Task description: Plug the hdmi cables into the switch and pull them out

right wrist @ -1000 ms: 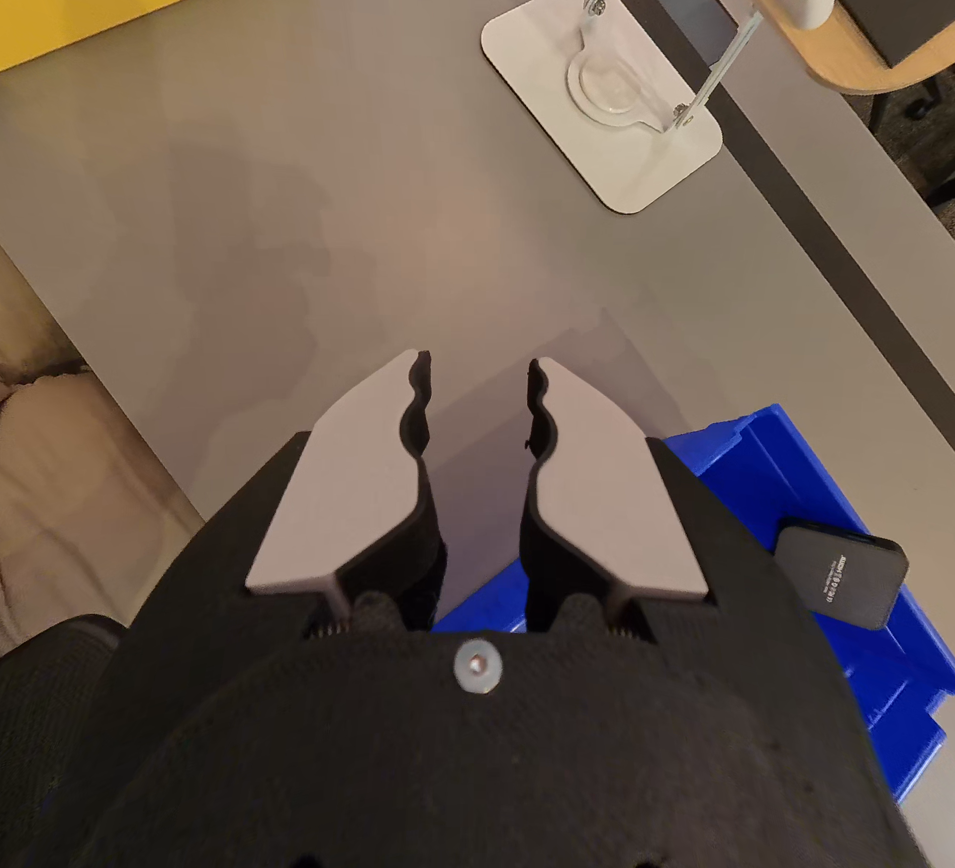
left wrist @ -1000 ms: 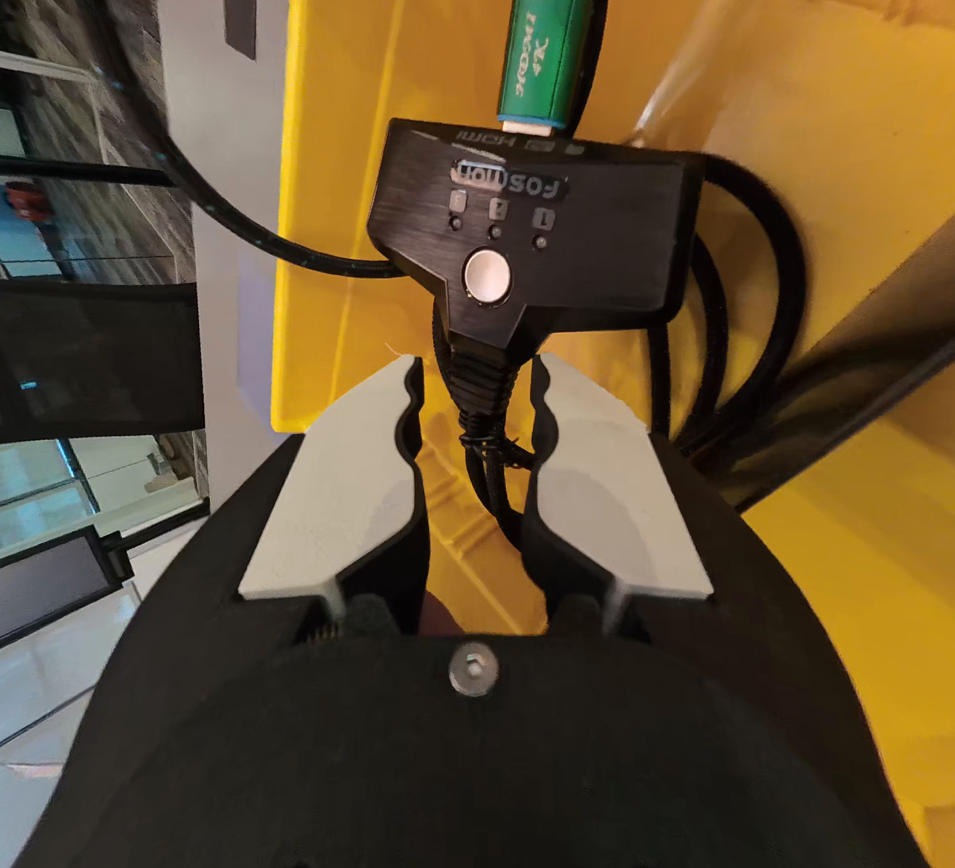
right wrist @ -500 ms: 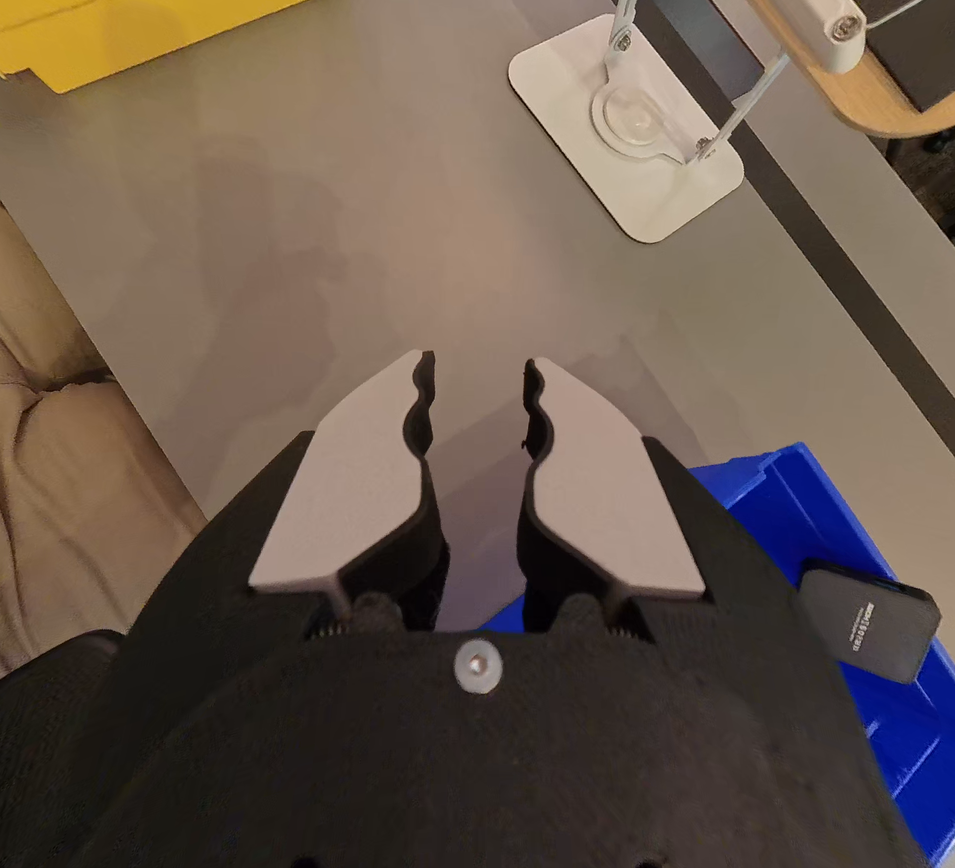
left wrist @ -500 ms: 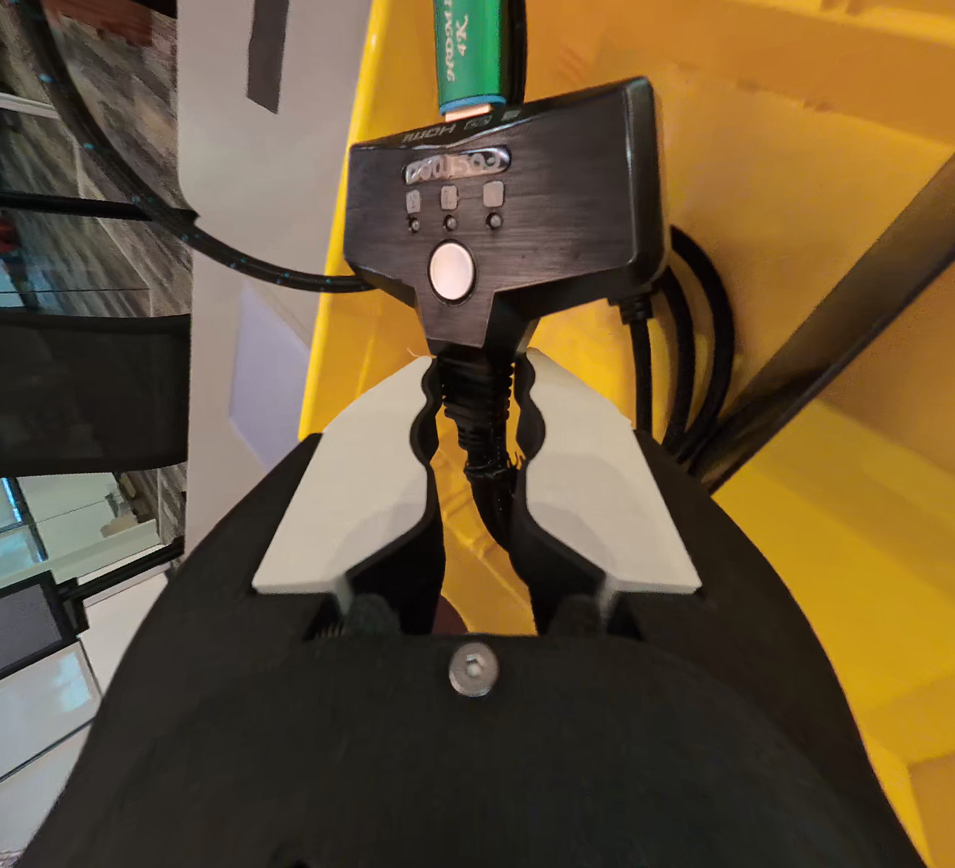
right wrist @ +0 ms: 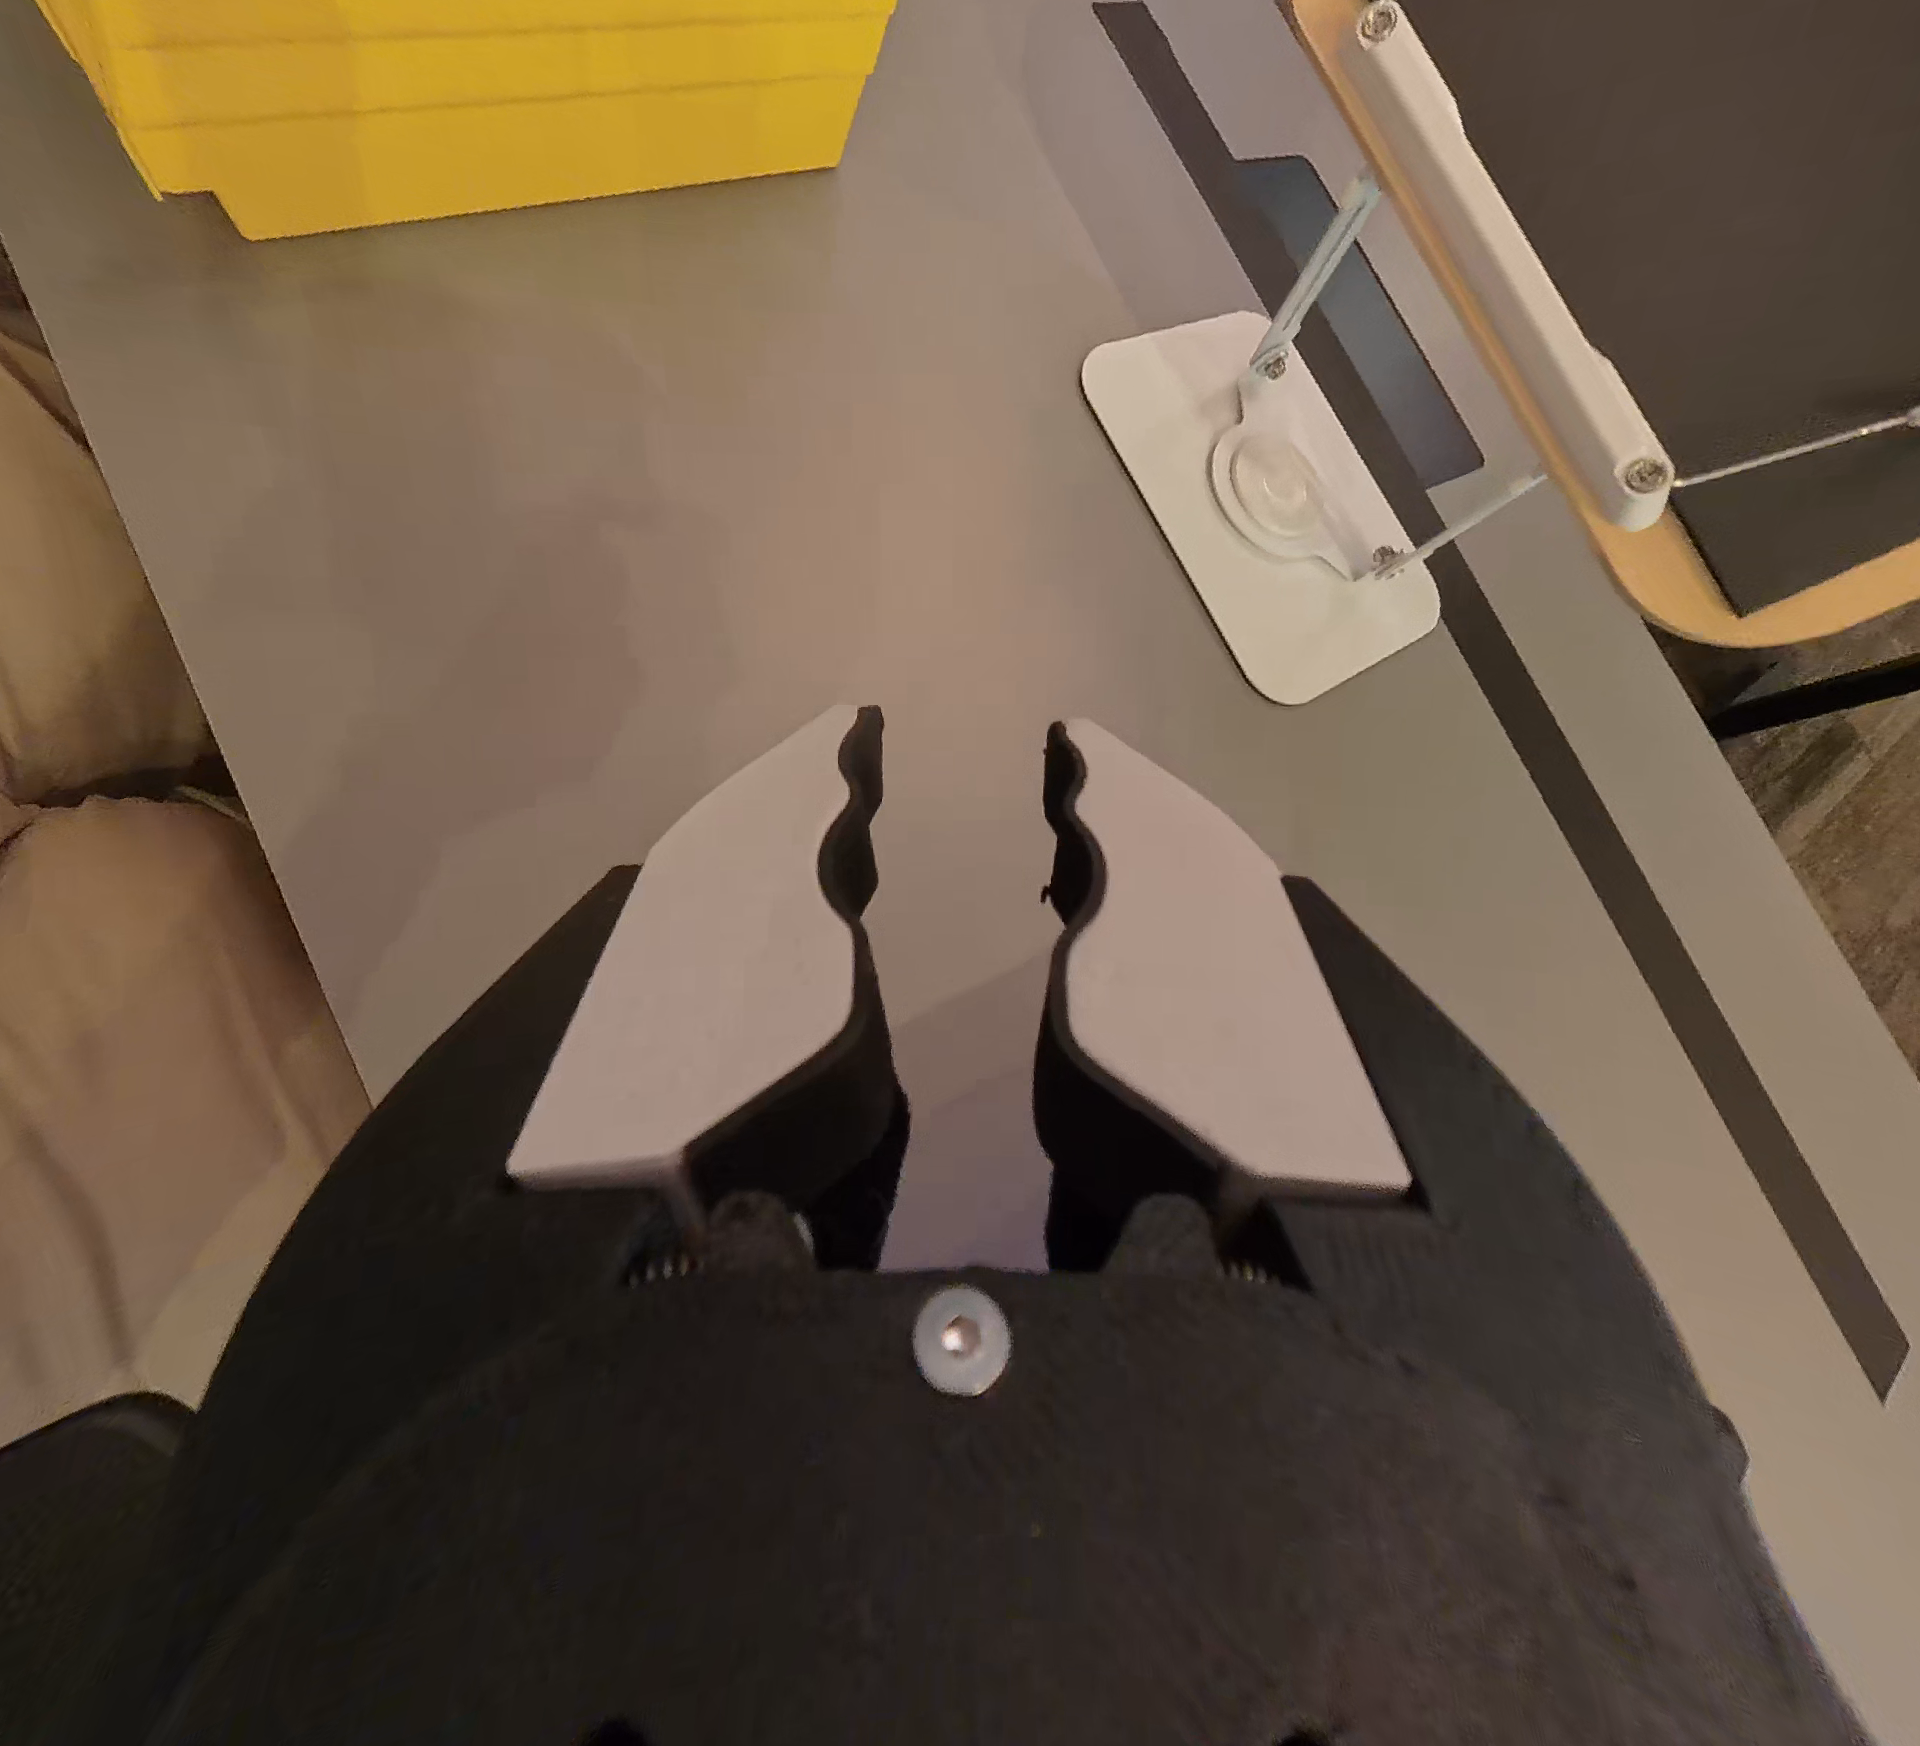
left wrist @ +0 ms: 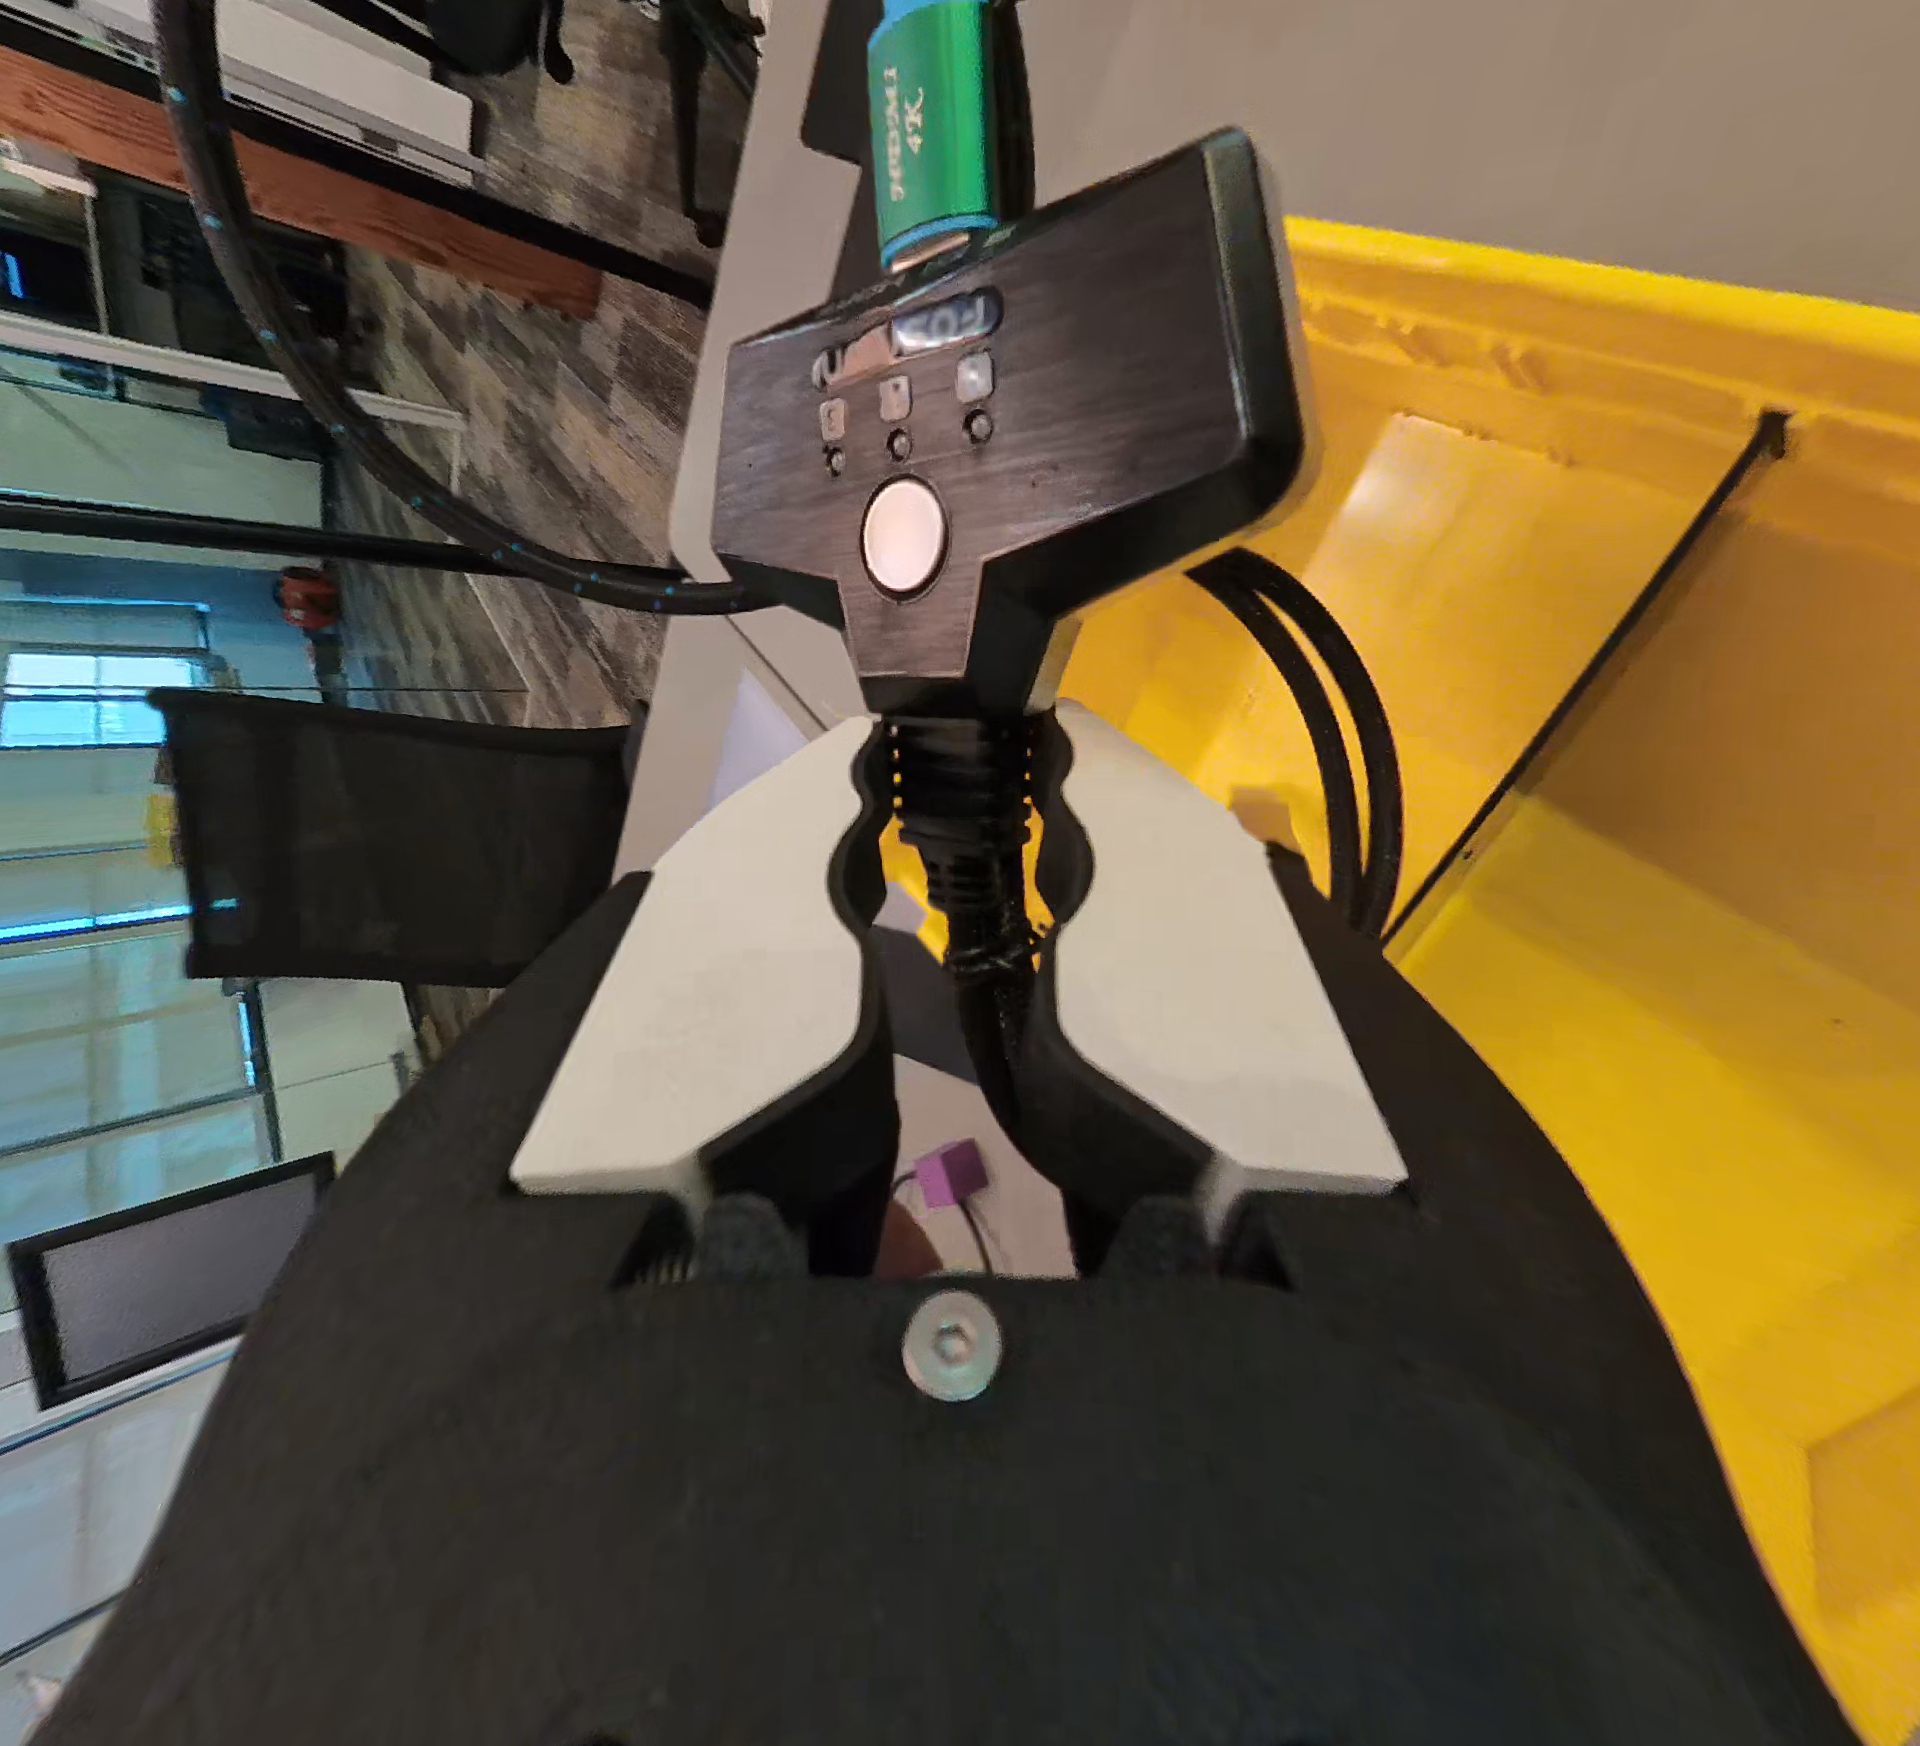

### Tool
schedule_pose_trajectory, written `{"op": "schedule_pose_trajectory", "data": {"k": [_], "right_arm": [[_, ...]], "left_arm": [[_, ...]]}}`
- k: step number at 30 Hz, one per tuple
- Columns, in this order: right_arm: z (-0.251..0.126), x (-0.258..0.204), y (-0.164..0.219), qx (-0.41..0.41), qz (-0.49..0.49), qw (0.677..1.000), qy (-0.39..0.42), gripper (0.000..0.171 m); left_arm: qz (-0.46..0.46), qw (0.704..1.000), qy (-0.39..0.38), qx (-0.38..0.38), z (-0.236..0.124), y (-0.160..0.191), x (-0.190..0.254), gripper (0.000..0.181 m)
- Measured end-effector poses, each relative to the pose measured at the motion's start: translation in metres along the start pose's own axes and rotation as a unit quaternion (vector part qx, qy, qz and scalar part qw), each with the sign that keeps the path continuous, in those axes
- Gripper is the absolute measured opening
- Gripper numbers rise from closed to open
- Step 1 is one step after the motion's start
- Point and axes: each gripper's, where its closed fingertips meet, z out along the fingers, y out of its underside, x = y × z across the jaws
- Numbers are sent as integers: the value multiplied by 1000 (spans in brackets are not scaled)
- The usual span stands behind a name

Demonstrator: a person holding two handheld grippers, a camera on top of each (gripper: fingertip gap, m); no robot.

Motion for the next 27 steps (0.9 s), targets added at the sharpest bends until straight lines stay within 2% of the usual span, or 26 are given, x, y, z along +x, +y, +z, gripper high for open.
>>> {"op": "schedule_pose_trajectory", "data": {"k": [8, 14, 19, 23, 27], "right_arm": [[2, -10, -12, 17, -17, 1000, 2, 28], [-6, -10, -31, 61, -60, 995, 44, 32], [-22, -14, -60, 109, -151, 975, 117, 39], [-33, -25, -86, 138, -225, 951, 165, 41], [-42, -33, -106, 160, -293, 918, 216, 30]], "left_arm": [[15, 999, -33, 30, -35, -26, -25, 24], [33, 996, -55, 67, -64, -60, -34, 24], [51, 991, -52, 108, -94, -109, -31, 25], [69, 987, -29, 141, -114, -160, -12, 25], [84, 981, 8, 172, -123, -209, 23, 25]]}}
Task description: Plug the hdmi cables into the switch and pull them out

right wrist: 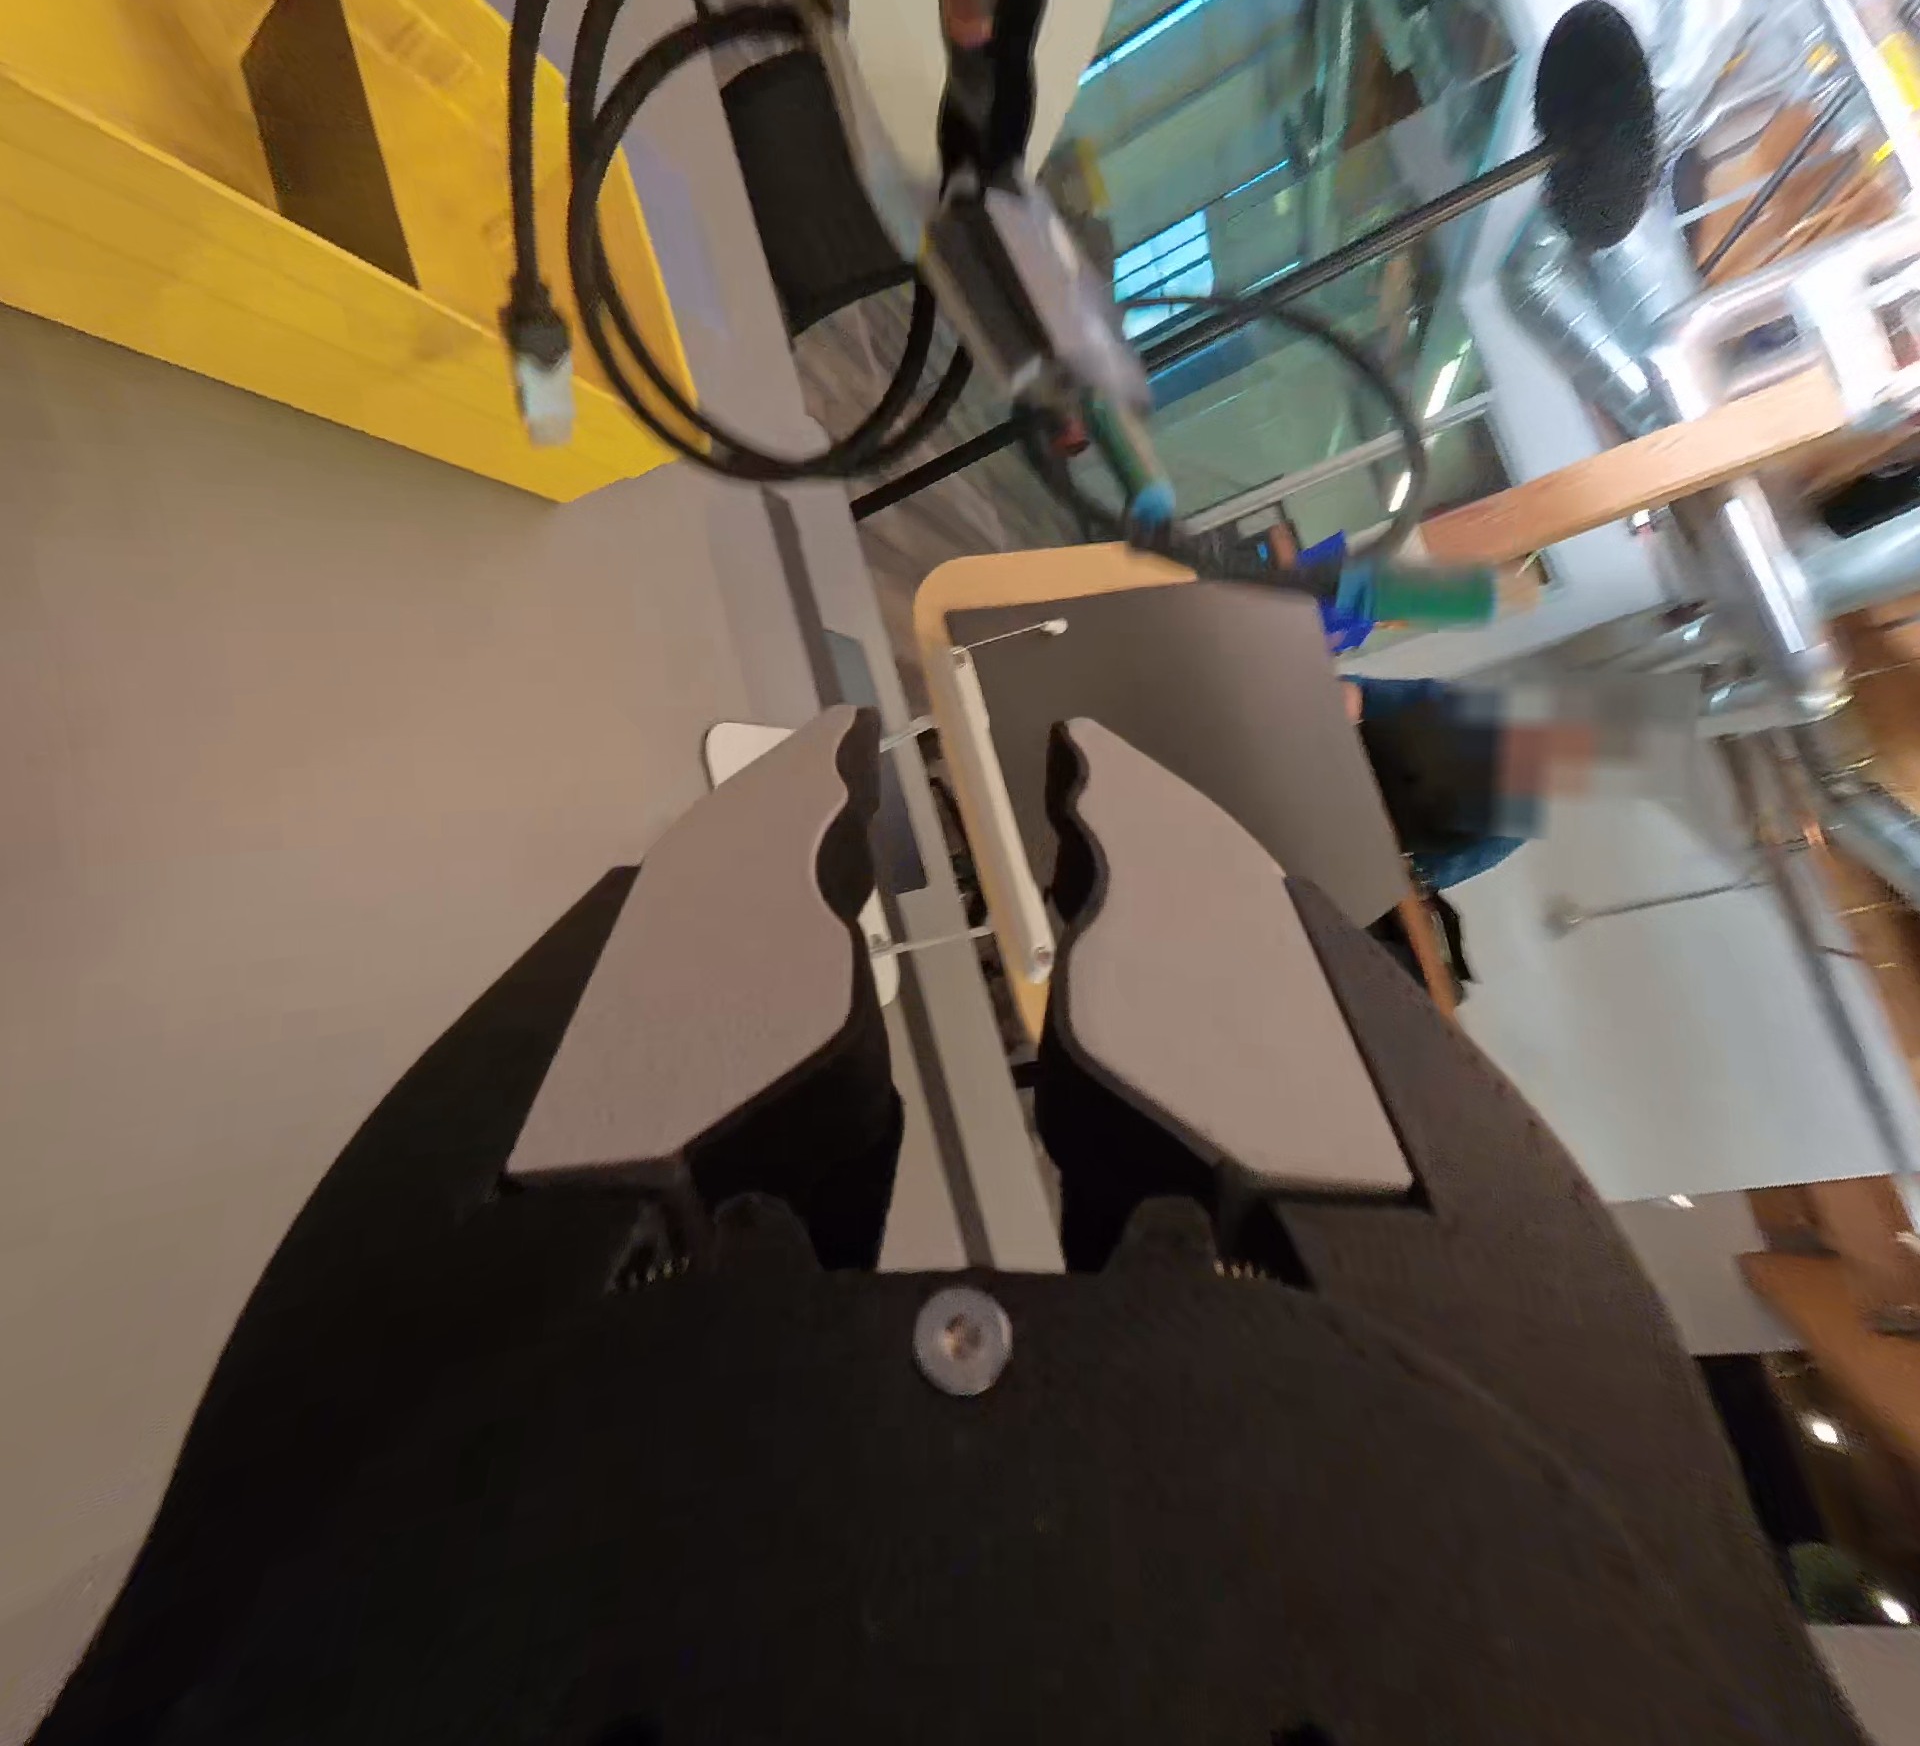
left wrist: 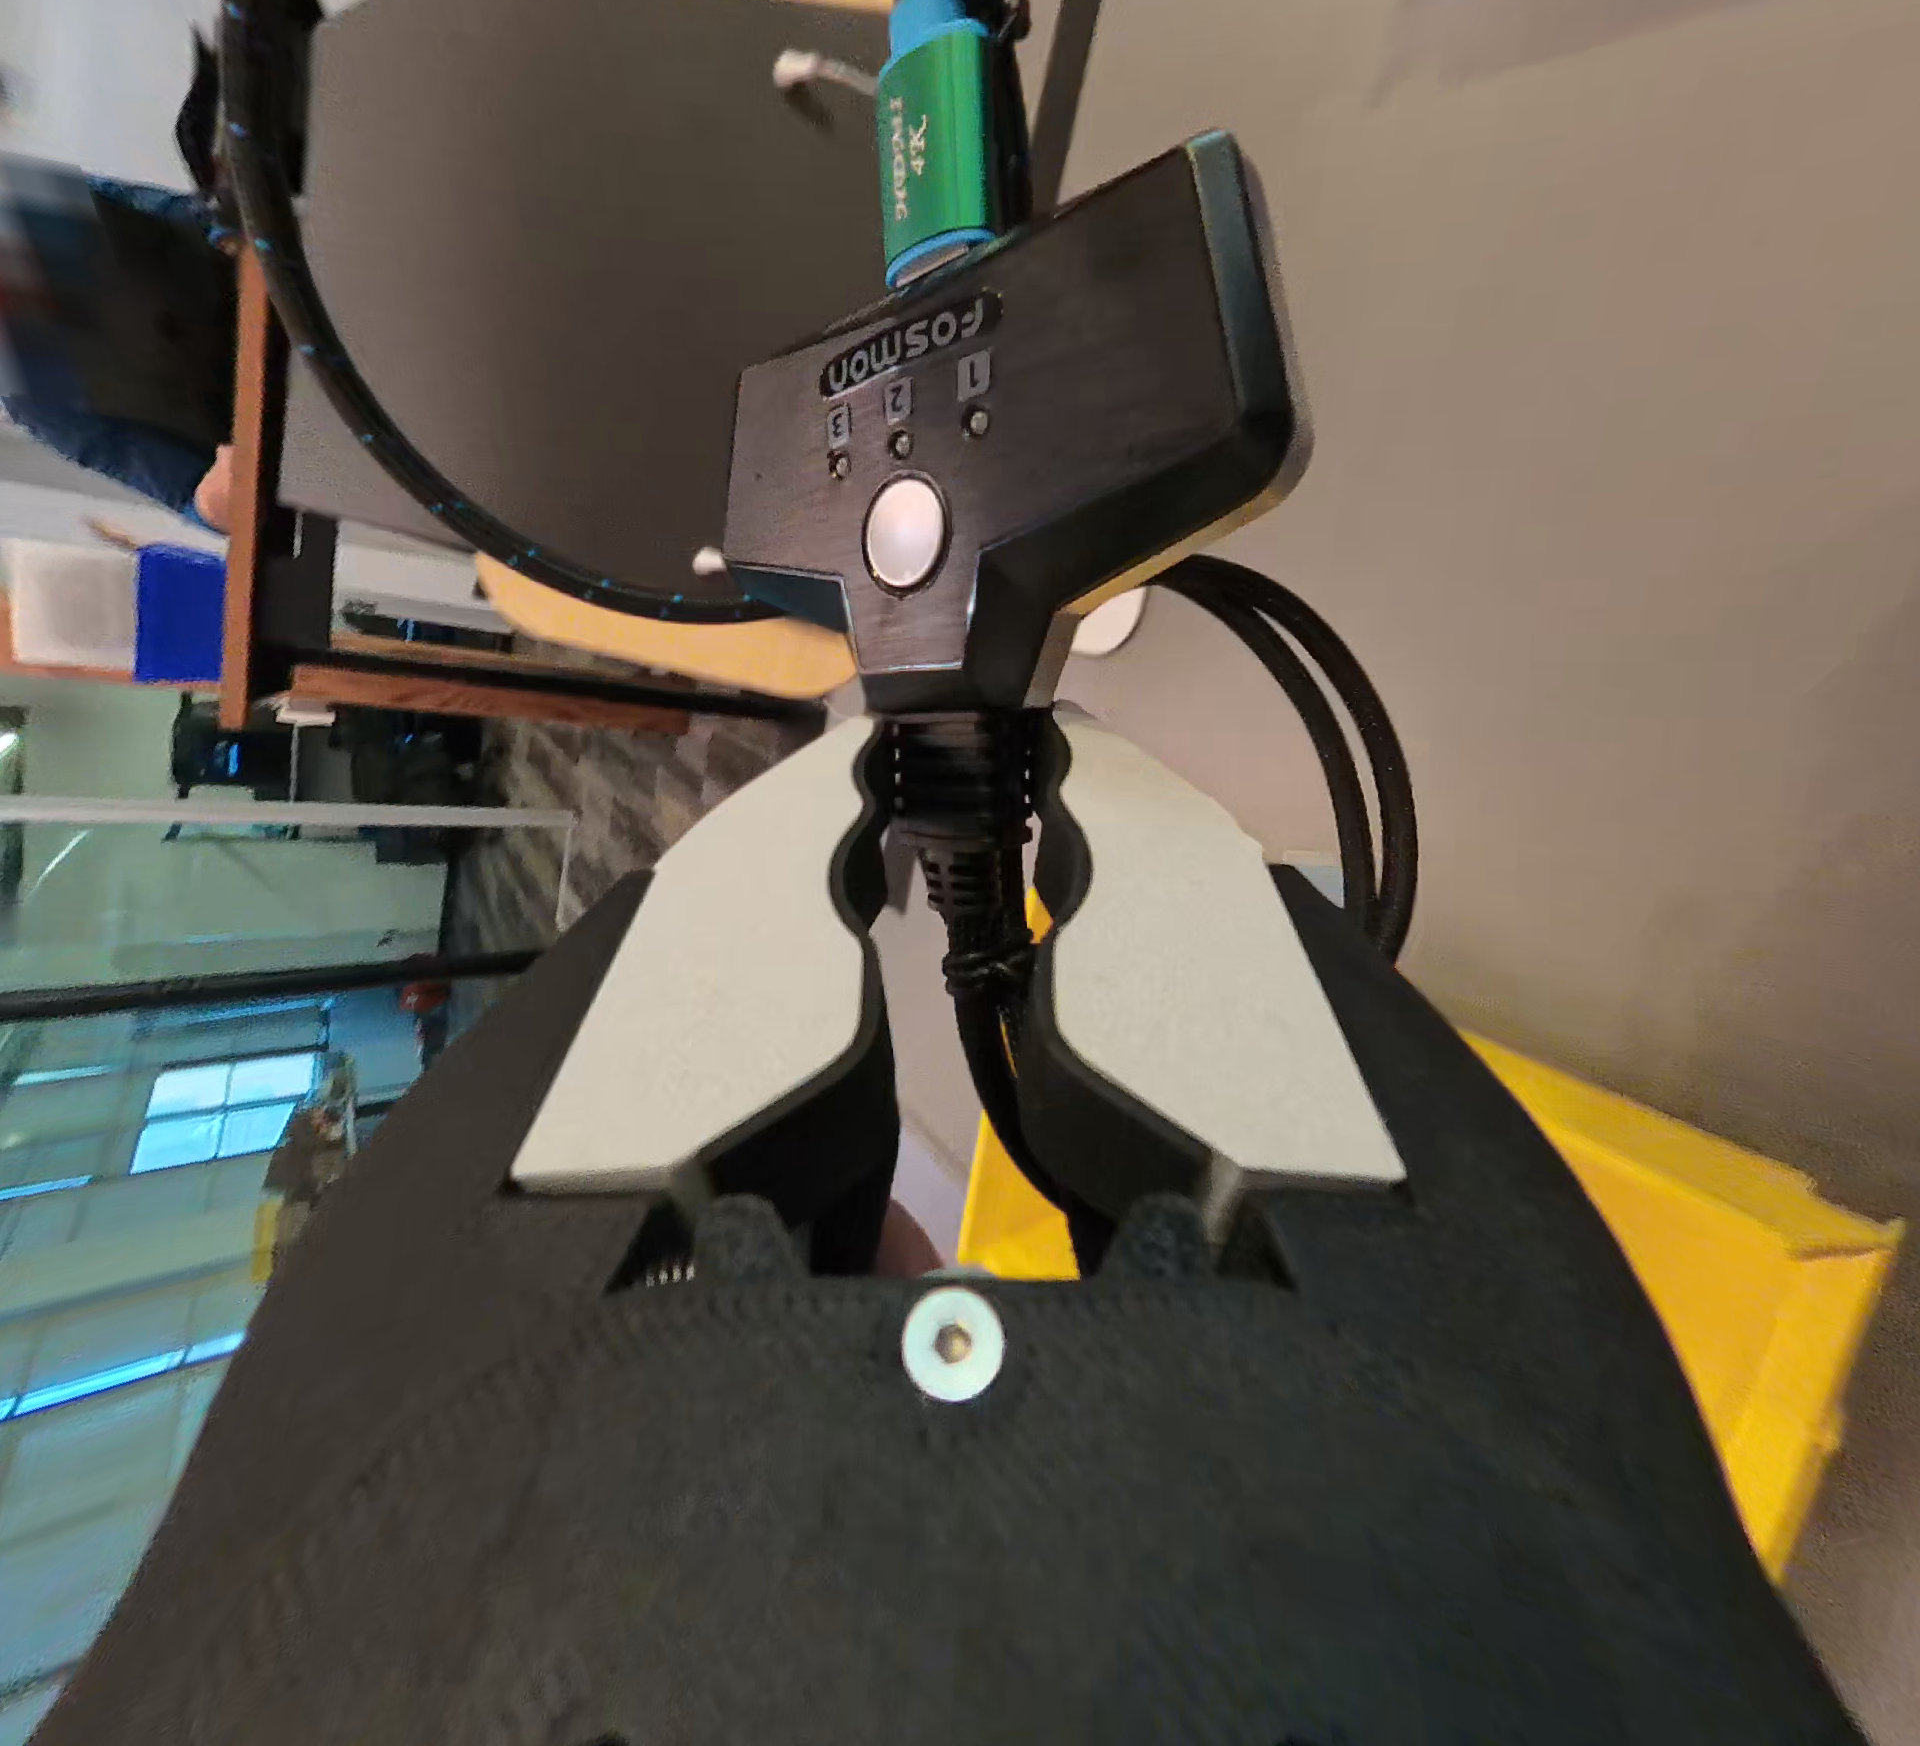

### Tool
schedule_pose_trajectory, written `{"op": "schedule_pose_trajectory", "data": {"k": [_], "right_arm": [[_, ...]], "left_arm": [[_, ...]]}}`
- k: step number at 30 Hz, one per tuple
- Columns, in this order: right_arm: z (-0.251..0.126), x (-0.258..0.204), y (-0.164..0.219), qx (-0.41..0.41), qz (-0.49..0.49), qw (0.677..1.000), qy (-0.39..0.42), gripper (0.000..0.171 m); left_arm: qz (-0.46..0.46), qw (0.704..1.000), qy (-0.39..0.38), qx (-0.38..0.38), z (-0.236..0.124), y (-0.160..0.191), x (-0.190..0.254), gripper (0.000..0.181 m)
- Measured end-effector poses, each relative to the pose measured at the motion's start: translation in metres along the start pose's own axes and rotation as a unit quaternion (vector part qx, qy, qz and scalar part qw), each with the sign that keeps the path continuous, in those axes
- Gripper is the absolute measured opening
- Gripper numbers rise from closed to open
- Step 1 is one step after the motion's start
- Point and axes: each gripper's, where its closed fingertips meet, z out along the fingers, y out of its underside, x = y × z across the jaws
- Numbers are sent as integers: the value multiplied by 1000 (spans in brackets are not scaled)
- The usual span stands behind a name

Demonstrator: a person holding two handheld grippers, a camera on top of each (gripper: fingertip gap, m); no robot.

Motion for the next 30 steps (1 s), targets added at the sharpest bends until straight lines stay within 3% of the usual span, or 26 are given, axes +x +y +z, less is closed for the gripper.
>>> {"op": "schedule_pose_trajectory", "data": {"k": [4, 9, 13, 14, 20, 27, 30], "right_arm": [[4, 5, 2, -20, -47, 998, 35, 31], [14, -7, 38, -81, -72, 994, 23, 33], [20, -17, 58, -107, -79, 991, 15, 23], [21, -20, 62, -110, -83, 990, 14, 14], [28, -41, 77, -114, -73, 990, -29, 11], [32, -57, 81, -114, -8, 990, -88, 11], [34, -63, 76, -106, -5, 989, -99, 11]], "left_arm": [[17, 998, 49, 27, 18, -40, 38, 24], [22, 993, 104, 55, 35, -68, 80, 25], [24, 990, 129, 55, 47, -73, 101, 24], [27, 989, 134, 52, 49, -71, 104, 25], [26, 983, 175, 59, 59, -64, 121, 25], [67, 987, 80, 123, 63, -77, 122, 35], [144, 985, 13, 91, 71, -72, 124, 32]]}}
